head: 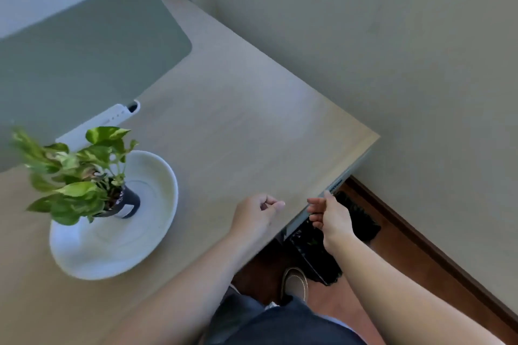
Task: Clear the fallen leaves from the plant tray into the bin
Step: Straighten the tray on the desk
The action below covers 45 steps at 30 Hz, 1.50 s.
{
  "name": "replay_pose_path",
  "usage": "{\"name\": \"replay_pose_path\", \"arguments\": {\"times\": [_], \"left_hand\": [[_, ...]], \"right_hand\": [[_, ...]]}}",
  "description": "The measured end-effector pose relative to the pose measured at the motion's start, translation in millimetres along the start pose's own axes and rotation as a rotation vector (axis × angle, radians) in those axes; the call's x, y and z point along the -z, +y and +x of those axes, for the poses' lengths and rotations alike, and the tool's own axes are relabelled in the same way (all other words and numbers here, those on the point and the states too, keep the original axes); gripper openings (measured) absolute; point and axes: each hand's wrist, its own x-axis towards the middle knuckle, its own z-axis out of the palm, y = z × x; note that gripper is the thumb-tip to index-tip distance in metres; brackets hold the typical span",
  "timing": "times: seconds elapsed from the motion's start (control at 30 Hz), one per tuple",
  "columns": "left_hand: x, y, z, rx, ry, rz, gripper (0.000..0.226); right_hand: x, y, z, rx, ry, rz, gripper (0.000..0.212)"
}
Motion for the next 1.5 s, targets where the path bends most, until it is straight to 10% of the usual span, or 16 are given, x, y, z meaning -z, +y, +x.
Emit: {"name": "replay_pose_path", "arguments": {"times": [0.57, 0.97, 1.5], "left_hand": [[166, -117, -86, 0.309, 0.622, -0.314, 0.034], [258, -192, -125, 0.469, 0.790, -0.322, 0.006], [302, -211, -94, 0.429, 0.836, -0.602, 0.042]], "right_hand": [[-214, 17, -53, 0.227, -0.617, -0.671, 0.010], [-285, 38, -52, 0.380, -0.345, -0.807, 0.013], [-306, 37, -30, 0.385, -0.254, -0.719, 0.033]]}}
